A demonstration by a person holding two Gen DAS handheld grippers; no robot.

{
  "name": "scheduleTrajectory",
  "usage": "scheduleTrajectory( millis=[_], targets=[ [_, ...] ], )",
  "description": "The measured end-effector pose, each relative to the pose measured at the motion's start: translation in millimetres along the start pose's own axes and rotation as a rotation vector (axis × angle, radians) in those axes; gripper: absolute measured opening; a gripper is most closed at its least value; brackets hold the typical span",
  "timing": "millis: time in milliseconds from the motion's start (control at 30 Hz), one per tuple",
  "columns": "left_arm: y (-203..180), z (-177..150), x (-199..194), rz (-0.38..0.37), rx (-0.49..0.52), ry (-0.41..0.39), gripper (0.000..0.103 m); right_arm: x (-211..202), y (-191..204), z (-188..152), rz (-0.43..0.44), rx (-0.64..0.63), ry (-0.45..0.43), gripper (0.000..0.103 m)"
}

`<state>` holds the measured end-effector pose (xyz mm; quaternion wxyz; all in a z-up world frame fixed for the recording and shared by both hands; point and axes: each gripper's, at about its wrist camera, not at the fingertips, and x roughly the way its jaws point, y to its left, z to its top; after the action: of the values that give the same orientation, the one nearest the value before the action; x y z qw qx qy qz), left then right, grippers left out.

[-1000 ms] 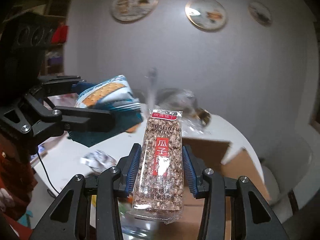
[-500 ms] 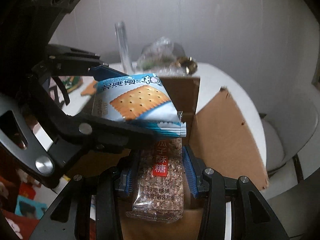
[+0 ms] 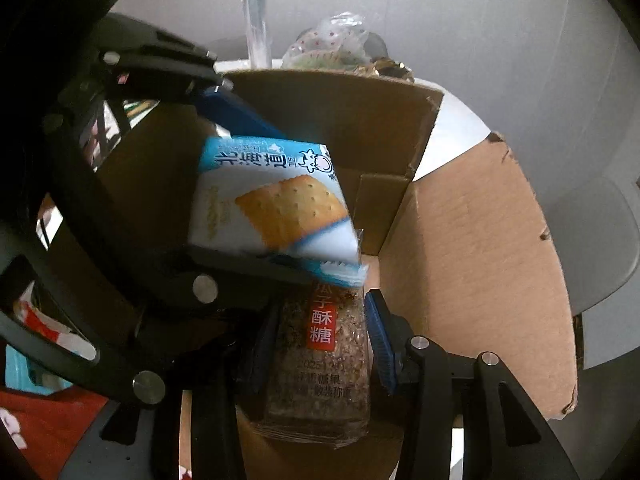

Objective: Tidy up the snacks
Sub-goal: 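Carry both snacks into the cardboard box and open both grippers, then grasp the white milk-drink pouch with the left gripper while the right gripper grasps the blue wafer bar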

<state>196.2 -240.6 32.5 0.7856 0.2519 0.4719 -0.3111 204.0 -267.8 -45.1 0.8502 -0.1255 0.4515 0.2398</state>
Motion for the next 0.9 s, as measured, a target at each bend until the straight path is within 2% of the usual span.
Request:
scheduleTrajectory(
  millis=[200,367,433,533,600,700,800,900],
  targets=[
    [2,-3,-6,0.008,-0.002,-0.013,0.078,0,2,-4,-0.005,0.0,0.024,0.039],
    [9,-12,-49,0.014,-0.017,-0.131,0.079,-17,4,-4,-0.035,0.011,0.009,0.039],
    [14,-19,-71,0.017,-0.036,-0.18,0.08,-35,8,-5,-0.046,0.017,-0.026,0.039],
    [24,-42,-114,0.04,-0.074,-0.277,0.084,-65,19,-6,-0.072,0.014,-0.106,0.042],
    [31,-60,-137,0.07,-0.098,-0.327,0.087,-83,30,-3,-0.076,0.006,-0.169,0.052],
    [42,-90,-163,0.108,-0.137,-0.381,0.088,-113,58,-4,-0.065,-0.038,-0.257,0.053],
    [56,-127,-178,0.178,-0.194,-0.414,0.095,-125,93,0,-0.02,-0.091,-0.314,0.055],
    [70,-163,-179,0.223,-0.254,-0.414,0.096,-123,124,3,0.012,-0.151,-0.338,0.057]
  ],
)
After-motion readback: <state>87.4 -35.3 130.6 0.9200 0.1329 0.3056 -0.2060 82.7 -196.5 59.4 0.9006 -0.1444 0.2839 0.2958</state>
